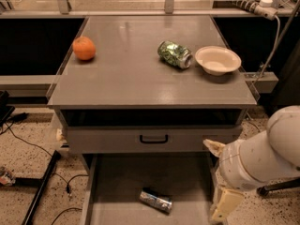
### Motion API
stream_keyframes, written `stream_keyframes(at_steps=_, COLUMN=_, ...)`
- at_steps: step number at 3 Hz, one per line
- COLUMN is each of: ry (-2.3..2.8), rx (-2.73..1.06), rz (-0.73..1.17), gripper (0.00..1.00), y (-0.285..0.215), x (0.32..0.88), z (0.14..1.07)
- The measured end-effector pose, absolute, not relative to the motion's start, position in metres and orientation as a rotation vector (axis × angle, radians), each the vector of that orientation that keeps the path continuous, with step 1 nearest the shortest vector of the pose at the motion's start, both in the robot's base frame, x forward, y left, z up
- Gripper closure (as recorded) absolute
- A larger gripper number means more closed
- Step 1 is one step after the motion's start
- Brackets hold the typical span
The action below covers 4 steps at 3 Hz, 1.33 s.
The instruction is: Pick redbull can from middle drawer and place on counter
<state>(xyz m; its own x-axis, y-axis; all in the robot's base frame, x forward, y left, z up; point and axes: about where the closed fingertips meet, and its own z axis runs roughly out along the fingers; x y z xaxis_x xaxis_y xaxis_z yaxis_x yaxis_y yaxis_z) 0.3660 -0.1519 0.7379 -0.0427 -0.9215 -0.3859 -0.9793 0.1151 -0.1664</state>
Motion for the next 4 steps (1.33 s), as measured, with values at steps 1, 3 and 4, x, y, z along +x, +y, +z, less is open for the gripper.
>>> stream_keyframes(at_steps=1, ry=1.943, rx=-1.879, rz=0.216, gripper=0.00, y=-0.139, x=0.375, z=0.684)
stream_keyframes(at_steps=3, ry=1.810, rx=-1.816, rz=0.274, gripper=0.00, y=-0.136, x=0.420, z=0.582)
stream_keyframes(at_steps=4, ry=1.797, rx=-1.796, rz=0.347, gripper=0.00, y=-0.132, x=0.415, z=0.536)
